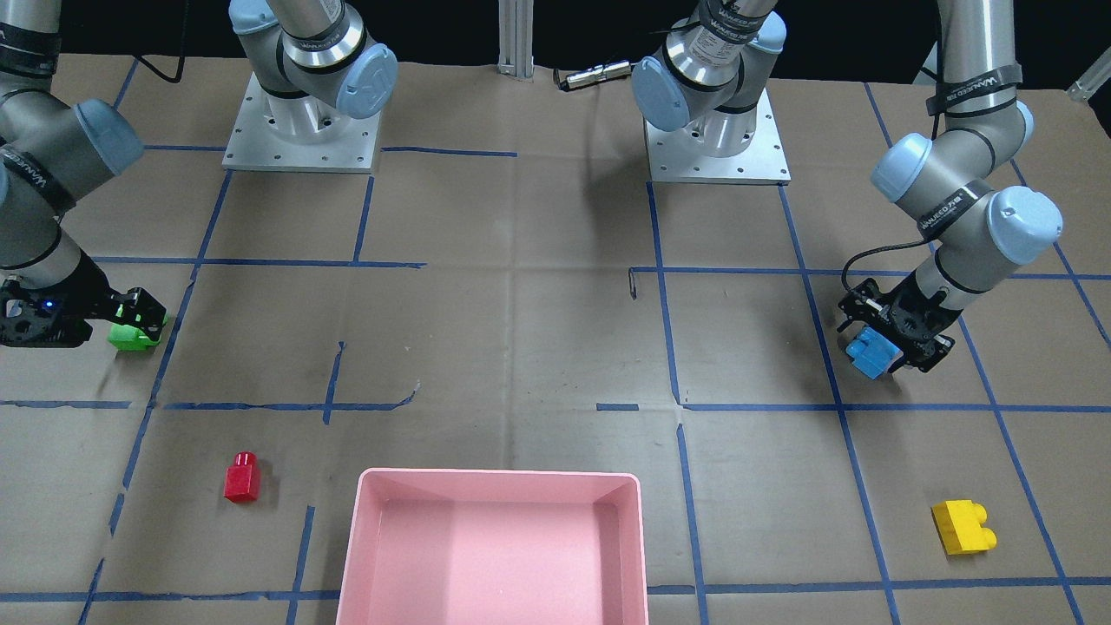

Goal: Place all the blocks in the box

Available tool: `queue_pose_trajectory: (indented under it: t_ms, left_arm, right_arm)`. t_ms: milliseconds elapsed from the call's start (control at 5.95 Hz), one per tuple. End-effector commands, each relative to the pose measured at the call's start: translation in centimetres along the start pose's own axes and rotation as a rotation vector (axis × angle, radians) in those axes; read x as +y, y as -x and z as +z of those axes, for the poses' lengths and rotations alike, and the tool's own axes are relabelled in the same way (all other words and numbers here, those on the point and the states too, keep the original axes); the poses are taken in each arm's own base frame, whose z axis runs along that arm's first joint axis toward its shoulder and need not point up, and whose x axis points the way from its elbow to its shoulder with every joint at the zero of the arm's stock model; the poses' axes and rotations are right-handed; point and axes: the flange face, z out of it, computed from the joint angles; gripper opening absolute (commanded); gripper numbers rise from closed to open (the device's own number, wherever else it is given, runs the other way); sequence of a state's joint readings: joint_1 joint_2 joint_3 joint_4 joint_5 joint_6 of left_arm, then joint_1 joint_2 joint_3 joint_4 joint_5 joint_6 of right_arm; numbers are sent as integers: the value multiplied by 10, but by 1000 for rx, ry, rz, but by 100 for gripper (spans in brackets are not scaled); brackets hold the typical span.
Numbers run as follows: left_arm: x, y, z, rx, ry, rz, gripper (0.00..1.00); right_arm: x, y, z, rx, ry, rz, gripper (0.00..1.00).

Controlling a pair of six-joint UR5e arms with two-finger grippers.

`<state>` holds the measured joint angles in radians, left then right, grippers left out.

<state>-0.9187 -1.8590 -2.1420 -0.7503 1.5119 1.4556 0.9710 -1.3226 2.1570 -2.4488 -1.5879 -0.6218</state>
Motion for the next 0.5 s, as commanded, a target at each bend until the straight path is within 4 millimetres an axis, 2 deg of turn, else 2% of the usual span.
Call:
queue_pose_trajectory:
  t_ms: [0, 336]
  left_arm:
    - [14, -1, 7, 19, 1, -21, 97]
    - [11, 2, 0, 0, -2, -16, 86]
  right_arm:
    - [0, -1, 6, 1, 1, 0, 99]
    - [7, 6, 14, -16, 19, 0, 98]
